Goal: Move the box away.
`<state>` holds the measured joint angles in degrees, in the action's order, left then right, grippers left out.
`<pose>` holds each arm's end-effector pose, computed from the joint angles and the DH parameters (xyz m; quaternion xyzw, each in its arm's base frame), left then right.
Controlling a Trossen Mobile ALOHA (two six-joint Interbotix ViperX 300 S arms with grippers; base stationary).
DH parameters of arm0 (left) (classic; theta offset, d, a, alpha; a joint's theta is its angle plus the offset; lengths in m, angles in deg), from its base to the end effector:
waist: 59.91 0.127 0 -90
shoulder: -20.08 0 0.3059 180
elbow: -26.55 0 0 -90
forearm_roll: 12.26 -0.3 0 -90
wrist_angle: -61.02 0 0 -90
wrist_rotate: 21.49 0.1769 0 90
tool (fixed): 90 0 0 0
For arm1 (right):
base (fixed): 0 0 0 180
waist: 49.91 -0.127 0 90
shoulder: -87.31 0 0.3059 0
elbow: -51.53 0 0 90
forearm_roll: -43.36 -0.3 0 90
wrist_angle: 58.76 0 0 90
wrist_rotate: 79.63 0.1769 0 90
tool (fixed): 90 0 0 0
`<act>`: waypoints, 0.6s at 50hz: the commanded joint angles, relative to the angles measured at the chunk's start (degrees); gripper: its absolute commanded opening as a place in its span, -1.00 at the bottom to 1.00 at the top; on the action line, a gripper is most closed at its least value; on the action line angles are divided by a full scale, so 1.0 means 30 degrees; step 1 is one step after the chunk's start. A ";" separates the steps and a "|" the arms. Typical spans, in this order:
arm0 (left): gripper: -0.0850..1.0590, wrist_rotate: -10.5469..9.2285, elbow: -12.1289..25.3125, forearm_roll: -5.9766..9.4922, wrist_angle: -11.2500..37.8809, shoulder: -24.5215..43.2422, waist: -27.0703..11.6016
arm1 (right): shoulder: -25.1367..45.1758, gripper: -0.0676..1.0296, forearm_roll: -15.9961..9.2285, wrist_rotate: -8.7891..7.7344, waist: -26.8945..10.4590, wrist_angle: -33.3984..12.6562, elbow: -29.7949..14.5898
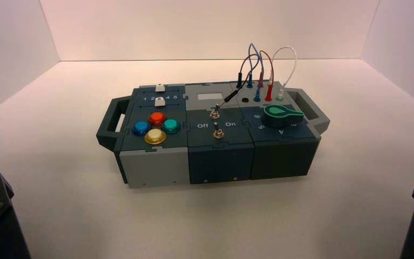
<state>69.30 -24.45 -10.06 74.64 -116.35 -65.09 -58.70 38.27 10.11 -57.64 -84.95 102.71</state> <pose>0.2443 -0.0238 0.2587 -0.0052 0.1584 -0.0472 0.9862 0.2072 0.0351 0.2591 0.0280 0.1874 0.0784 0.9787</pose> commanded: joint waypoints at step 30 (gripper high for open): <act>-0.91 -0.0938 0.3896 0.3047 0.9609 0.4600 -0.9990 | 0.3838 -0.92 -0.6885 -0.0176 -0.0527 -1.0547 -0.2959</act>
<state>66.67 -14.26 -3.21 102.68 -104.40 -92.69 -48.15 22.09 10.11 -57.91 -115.89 94.10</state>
